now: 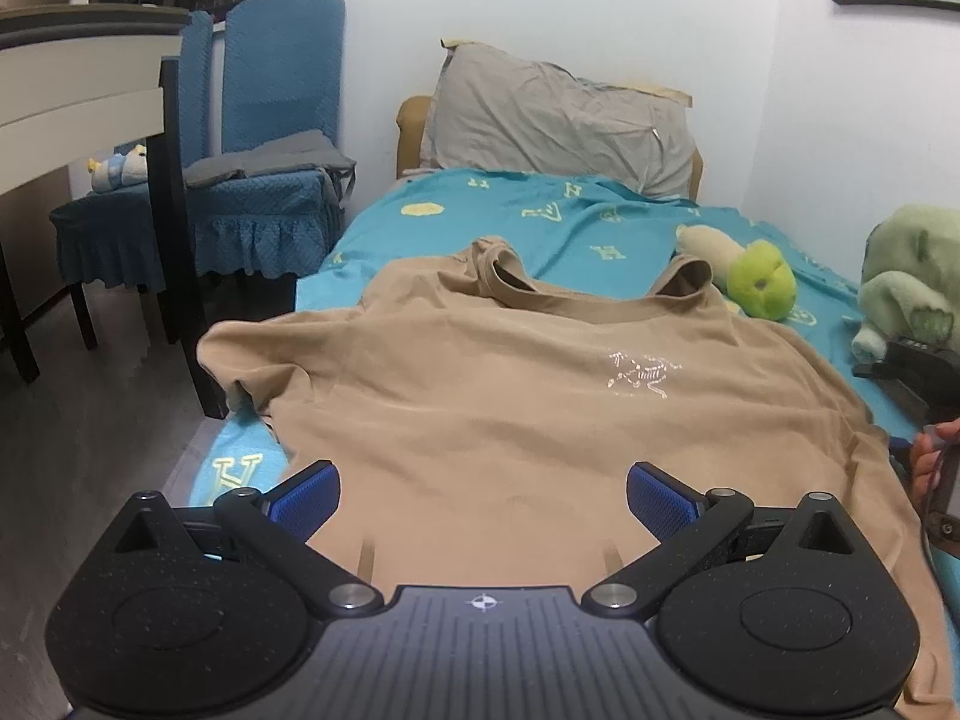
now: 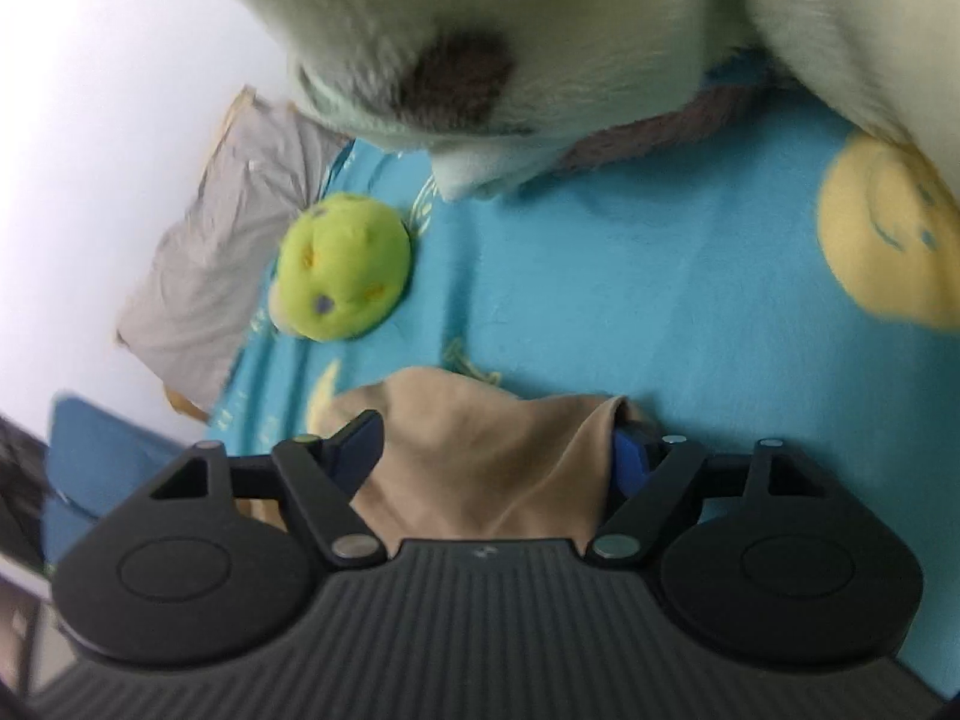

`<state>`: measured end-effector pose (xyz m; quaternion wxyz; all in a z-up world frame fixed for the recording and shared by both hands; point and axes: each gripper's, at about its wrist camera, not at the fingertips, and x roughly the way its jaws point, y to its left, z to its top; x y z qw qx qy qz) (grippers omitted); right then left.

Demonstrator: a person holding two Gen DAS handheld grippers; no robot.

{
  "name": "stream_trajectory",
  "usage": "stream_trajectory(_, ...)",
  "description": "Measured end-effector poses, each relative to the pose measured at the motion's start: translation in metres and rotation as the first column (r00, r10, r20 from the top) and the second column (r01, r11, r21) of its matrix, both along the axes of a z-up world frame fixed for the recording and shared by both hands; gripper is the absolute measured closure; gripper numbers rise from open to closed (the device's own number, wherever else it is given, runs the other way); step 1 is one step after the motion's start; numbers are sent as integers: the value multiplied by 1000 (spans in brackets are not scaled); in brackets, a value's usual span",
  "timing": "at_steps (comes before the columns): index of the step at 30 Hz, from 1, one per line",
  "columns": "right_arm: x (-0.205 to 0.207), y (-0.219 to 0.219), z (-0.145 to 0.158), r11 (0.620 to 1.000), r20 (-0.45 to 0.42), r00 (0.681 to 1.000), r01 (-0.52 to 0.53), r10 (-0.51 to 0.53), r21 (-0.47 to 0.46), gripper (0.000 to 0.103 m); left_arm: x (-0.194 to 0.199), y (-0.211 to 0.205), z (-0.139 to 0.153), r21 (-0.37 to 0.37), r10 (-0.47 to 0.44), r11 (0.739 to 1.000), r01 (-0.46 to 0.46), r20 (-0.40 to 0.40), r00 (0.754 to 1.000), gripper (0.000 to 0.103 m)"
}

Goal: Fold clothes

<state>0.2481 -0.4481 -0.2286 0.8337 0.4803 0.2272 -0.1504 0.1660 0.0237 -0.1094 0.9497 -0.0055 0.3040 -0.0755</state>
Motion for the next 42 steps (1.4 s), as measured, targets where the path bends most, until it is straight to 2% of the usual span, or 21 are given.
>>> stream_trajectory(2,8,7,-1,997,-10,998,-58,57,-47,33,2,-2,-3,-1,-8,1000,8,-9,1000,0)
stream_trajectory(4,16,19,6,982,-51,993,-111,104,-152,72,3,-3,-4,4,-16,1000,16,-10,1000,0)
stream_trajectory(6,19,40,18,951,-64,986,-166,154,-261,89,2,-4,-5,9,-22,1000,22,-7,1000,0)
stream_trajectory(9,19,74,38,878,-57,971,-236,234,-417,90,1,-4,-3,10,-20,1000,20,8,1000,1)
stream_trajectory(11,21,107,51,797,-71,937,-328,341,-507,90,0,-2,-1,5,-12,1000,12,16,1000,1)
stream_trajectory(13,20,142,59,699,-98,884,-425,457,-576,90,0,0,1,-3,-6,1000,6,21,1000,1)
stream_trajectory(15,18,176,62,584,-147,802,-534,579,-611,90,-1,3,3,-6,1,1000,0,27,1000,1)
stream_trajectory(17,13,207,63,462,-230,743,-595,629,-658,88,-2,4,4,-8,7,1000,-7,35,999,1)
stream_trajectory(19,6,218,62,408,-270,716,-620,643,-671,86,-3,5,6,-6,15,1000,-15,43,999,1)
stream_trajectory(21,-1,212,69,437,-238,712,-623,660,-649,82,-4,7,8,-11,22,1000,-22,48,999,1)
stream_trajectory(22,-6,206,75,466,-208,719,-613,663,-638,71,-5,8,9,-15,25,1000,-24,50,998,1)
stream_trajectory(23,-11,198,80,511,-158,738,-588,656,-627,63,-5,8,10,-19,26,1000,-25,51,998,1)
stream_trajectory(25,-19,173,90,643,-18,794,-506,608,-574,30,-7,10,12,-26,26,999,-25,54,998,1)
stream_trajectory(28,-24,132,97,844,194,869,-350,455,-407,25,-8,10,13,-36,25,999,-23,57,998,1)
stream_trajectory(30,-20,106,90,921,245,915,-243,322,-304,24,-7,10,13,-42,22,999,-20,53,998,1)
stream_trajectory(31,-15,95,84,945,226,938,-202,262,-259,23,-6,9,12,-43,21,999,-18,50,999,1)
stream_trajectory(34,7,71,54,977,103,979,-161,176,-138,24,-4,7,10,-43,11,999,-10,45,999,1)
stream_trajectory(36,21,65,37,978,73,979,-183,190,-102,24,-3,6,9,-40,9,999,-7,47,999,1)
stream_trajectory(39,40,71,26,959,74,961,-258,268,-121,33,1,6,7,-62,11,998,-8,41,999,1)
stream_trajectory(41,52,81,29,932,51,942,-318,331,-177,55,3,7,7,-70,12,998,-9,38,999,1)
stream_trajectory(42,56,88,35,914,31,936,-336,352,-225,79,4,8,7,-72,14,997,-11,40,999,1)
